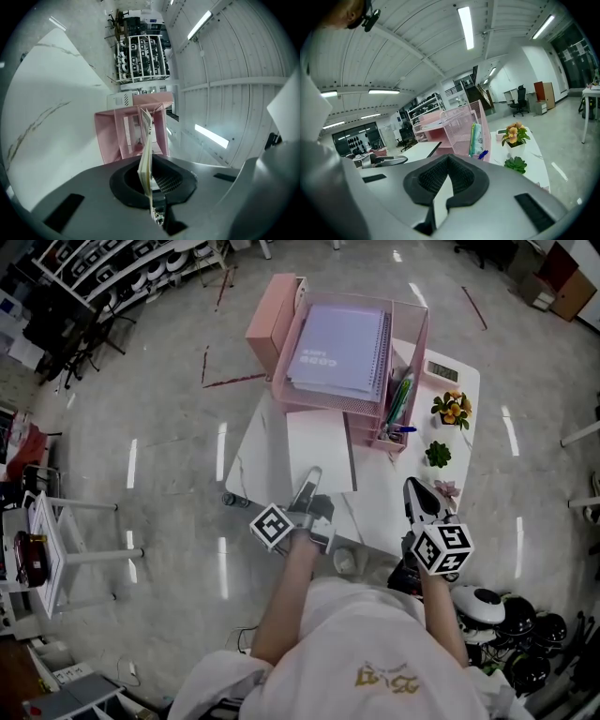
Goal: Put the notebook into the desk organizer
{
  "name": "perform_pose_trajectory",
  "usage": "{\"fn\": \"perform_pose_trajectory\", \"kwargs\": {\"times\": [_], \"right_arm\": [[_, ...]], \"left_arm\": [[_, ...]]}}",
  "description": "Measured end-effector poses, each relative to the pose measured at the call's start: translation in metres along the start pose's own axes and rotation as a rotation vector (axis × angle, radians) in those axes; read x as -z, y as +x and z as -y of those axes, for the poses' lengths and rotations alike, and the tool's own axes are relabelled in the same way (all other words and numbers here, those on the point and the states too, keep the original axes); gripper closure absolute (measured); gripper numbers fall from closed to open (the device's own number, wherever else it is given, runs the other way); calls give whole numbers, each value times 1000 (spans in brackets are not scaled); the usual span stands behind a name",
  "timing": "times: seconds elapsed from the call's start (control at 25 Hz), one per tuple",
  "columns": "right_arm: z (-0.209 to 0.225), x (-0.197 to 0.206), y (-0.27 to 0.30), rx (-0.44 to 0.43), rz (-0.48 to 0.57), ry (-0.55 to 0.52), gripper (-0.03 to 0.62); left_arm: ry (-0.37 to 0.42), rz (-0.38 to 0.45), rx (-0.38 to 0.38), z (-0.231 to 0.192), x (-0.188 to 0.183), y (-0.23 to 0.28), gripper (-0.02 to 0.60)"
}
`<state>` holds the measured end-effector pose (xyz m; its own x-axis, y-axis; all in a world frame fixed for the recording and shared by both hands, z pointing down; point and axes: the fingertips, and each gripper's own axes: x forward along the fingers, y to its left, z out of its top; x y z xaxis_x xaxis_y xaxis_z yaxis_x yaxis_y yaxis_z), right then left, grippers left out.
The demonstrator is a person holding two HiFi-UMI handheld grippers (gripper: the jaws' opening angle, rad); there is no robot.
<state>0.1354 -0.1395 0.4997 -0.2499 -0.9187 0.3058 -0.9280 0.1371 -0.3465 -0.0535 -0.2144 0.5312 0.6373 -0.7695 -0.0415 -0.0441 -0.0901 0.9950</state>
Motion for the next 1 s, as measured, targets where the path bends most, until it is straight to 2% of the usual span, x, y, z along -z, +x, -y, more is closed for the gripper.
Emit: {"fn": "perform_pose_trajectory", "kwargs": {"times": [1.0], "right_arm": [[28,6,31,-32,-65,30,582]], "left_arm": [[-46,13,-12,-18,-1,44,555]]}}
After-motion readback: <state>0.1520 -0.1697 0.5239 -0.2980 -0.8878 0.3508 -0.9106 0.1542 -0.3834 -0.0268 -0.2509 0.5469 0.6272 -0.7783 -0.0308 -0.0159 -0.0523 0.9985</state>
